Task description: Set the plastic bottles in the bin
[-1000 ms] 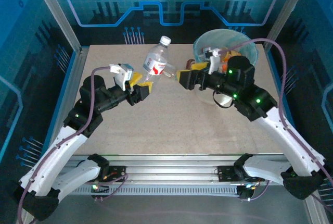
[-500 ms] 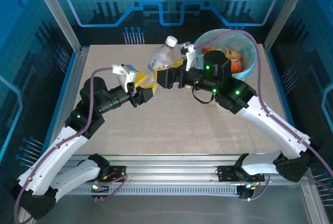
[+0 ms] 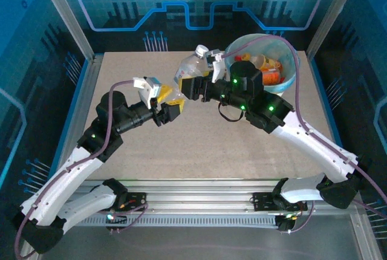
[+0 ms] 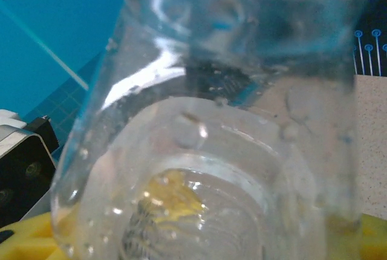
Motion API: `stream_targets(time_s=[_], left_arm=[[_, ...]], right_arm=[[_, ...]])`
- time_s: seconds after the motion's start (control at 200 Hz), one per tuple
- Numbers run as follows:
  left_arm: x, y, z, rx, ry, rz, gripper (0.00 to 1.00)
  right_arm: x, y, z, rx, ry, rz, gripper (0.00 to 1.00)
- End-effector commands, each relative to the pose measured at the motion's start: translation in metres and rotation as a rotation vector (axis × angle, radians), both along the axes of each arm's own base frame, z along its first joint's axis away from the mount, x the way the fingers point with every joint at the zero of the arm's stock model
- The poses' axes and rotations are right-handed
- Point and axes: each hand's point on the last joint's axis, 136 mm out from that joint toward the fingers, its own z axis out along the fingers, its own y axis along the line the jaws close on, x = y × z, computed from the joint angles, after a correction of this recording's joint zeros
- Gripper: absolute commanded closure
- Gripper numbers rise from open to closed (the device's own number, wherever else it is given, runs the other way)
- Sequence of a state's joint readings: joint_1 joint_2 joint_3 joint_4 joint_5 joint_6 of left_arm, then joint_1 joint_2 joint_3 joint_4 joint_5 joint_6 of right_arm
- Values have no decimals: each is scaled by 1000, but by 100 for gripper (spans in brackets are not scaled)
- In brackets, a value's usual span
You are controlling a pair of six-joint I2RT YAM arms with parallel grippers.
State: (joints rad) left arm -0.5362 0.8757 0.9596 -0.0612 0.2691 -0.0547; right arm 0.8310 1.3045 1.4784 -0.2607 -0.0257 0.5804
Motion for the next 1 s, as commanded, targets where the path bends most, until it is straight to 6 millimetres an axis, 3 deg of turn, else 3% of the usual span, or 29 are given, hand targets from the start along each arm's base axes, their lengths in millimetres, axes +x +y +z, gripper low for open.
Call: stream_targets(time_s=[0.0,0.11,0.22,0.5,0.6,0.69,0.82,0.995], left_arm=[[-5,2,13,-15,-53,4,27],[-2,8,16,-21,-61,46,11],[-1,14,21,-29,-78,79,3],[0,22,10,-9,-71,120,1],[0,23,6,0,-64,127,1],[1,25,3,8,-61,138,1],[3,25,-1,14,-57,146,1],[3,26,-4,24,-52,150,1]], right_arm=[[0,-10,24,43,-63,-48,38],[-1,-23,33,23,-117,-86,40],[2,-48,50,-27,-208,-168,40],[26,-141,83,-354,-434,-493,41],[34,-163,88,-529,-509,-586,42],[46,-177,85,-675,-549,-648,41],[71,-190,60,-864,-548,-694,42],[91,-191,31,-1030,-563,-669,43]])
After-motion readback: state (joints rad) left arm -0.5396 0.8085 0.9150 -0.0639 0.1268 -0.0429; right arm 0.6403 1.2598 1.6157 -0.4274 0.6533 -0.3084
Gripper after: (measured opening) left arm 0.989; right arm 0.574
